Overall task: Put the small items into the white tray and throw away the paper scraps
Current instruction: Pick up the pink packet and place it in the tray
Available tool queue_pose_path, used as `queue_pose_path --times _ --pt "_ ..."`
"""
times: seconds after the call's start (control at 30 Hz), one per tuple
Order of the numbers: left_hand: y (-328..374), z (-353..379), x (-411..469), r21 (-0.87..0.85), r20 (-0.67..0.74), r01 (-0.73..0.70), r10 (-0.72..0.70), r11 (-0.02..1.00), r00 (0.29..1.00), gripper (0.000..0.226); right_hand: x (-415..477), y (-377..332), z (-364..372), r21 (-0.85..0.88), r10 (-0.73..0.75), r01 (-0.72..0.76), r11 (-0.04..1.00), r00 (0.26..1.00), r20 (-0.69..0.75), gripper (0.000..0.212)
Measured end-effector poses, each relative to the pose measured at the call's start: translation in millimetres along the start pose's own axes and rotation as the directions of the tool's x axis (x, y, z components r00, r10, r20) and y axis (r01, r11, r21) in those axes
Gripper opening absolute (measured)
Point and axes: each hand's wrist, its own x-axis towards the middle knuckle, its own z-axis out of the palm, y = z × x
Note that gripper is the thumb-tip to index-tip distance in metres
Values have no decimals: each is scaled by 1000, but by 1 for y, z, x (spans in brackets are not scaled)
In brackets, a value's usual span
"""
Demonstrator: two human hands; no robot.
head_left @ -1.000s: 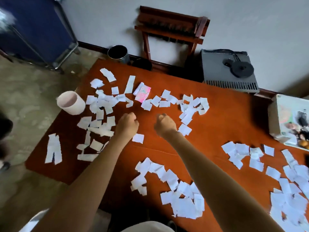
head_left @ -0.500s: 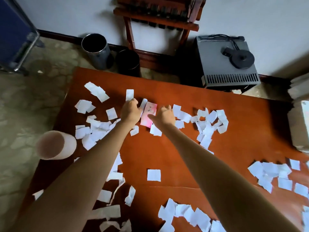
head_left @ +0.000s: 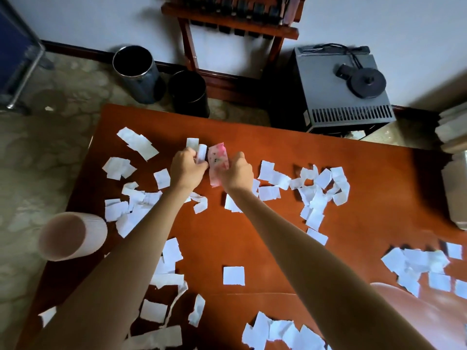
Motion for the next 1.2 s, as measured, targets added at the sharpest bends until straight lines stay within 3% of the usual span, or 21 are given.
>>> queue_pose_path --times 0.13,0.3,0.47,0.6,0.73,0.9,1.1,1.2 --pt "25 -13 -31 -93 -74 -31 24 995 997 22 -11 3 -39 128 -79 85 988 996 -51 25" --pt "89 1 -90 -179 -70 -133 122 975 990 26 -37 34 -122 219 -121 159 963 977 -174 27" --pt "160 52 -153 -195 19 -265 274 944 962 15 -61 109 -210 255 -24 120 959 936 -350 20" --pt "213 116 -206 -185 97 -330 351 926 931 24 -78 179 -275 257 31 90 962 901 -432 24" --pt "271 187 -260 -208 146 -325 358 922 922 28 -84 246 -344 263 35 96 960 890 -454 28" --pt "347 267 -311 -223 168 -323 363 920 917 13 -80 323 -439 266 42 103 958 872 -488 33" --pt "404 327 -321 -244 181 -249 297 937 938 28 -52 377 -514 262 67 75 962 866 -495 43" --pt "423 341 -309 -169 154 -238 264 956 952 29 -31 389 -533 291 112 42 956 863 -493 42"
